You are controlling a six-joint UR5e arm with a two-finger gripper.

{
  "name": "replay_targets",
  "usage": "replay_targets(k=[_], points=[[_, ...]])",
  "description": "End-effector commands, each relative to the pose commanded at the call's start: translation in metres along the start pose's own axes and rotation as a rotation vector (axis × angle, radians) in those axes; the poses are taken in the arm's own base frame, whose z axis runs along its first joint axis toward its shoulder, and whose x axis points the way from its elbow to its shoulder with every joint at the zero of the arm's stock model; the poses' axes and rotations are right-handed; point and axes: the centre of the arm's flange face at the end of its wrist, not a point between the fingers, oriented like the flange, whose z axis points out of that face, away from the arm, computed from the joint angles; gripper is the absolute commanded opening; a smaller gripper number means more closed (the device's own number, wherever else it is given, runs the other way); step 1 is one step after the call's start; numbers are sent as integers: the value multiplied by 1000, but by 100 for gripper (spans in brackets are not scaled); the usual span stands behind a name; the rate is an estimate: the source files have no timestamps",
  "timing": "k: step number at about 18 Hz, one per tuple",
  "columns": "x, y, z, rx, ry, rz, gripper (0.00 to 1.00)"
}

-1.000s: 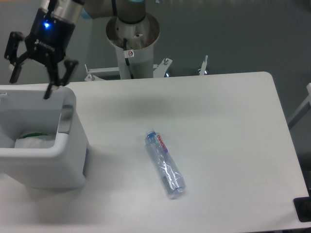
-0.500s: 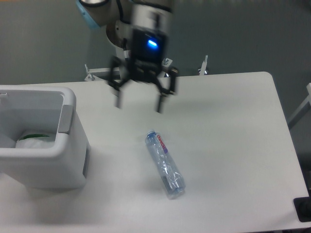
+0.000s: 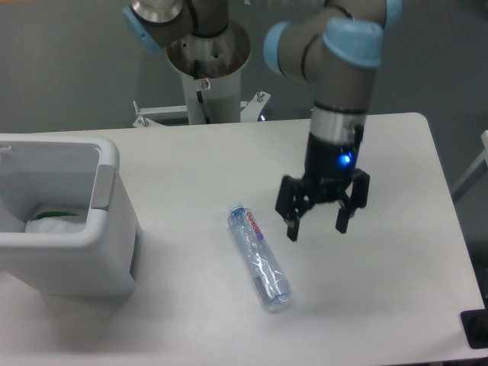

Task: Place the trash in the trash can
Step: 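Move the open gripper over to the clear water bottle, then lower the gripper around the bottle's body and close it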

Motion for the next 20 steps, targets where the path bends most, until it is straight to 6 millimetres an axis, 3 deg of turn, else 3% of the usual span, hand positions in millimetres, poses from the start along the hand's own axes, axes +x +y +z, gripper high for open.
replay_targets(k=[9,11,20], points=[[19,22,93,-154,-77,48,100],[30,25,103,-167,-79,67,100],[41,26,139,-207,-96,100,100]])
